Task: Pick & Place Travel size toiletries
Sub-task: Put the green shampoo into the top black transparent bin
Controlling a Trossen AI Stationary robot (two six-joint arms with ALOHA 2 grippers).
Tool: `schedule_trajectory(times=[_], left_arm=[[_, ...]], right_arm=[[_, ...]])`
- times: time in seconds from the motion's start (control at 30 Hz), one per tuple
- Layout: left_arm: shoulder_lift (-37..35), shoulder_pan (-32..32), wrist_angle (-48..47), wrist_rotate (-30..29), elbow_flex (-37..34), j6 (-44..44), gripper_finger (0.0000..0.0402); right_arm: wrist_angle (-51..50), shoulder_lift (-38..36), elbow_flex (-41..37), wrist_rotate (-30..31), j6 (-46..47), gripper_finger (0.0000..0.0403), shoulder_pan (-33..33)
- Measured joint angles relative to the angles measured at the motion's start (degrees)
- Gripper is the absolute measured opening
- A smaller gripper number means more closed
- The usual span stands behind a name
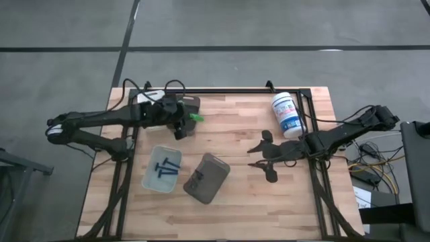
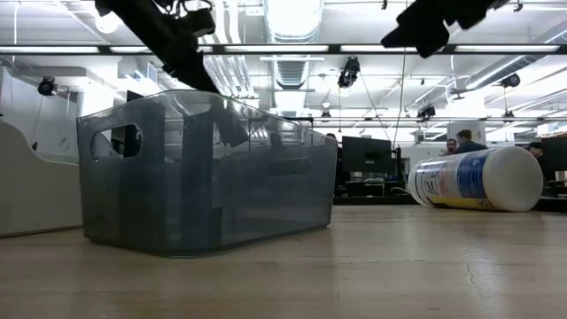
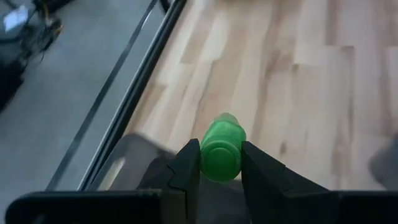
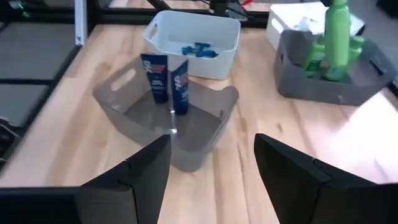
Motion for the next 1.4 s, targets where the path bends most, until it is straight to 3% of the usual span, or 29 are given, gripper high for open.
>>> schedule_trajectory(times=[0.13, 0.5, 0.67, 1.0, 1.4], left_arm=[[0.03, 3.56, -4.88, 0.59, 1.92, -1.42, 0.0094], [1.99, 13.17, -12.37, 9.28, 3.86, -1.41, 0.0094], [8.2, 14.03, -15.15, 11.97, 6.15, -3.1, 0.0094], [23.56, 14.42, -29.04, 10.49, 19.44, -3.22, 0.0094], [26.28, 14.4, -28.11, 9.64, 20.41, -3.83, 0.0121]], right_arm=[[7.57, -0.68, -5.21, 0.08, -4.74, 0.0239, -0.19], [23.78, -5.7, -17.5, -0.21, -9.14, 0.0256, -3.83], [23.77, -6.63, -19.37, -0.23, -9.46, 0.0248, -8.07], [23.78, -6.62, -21.34, -0.46, -11.08, 0.0215, -13.75], [29.67, -6.64, -26.43, -0.86, -9.48, 0.0191, -14.25]])
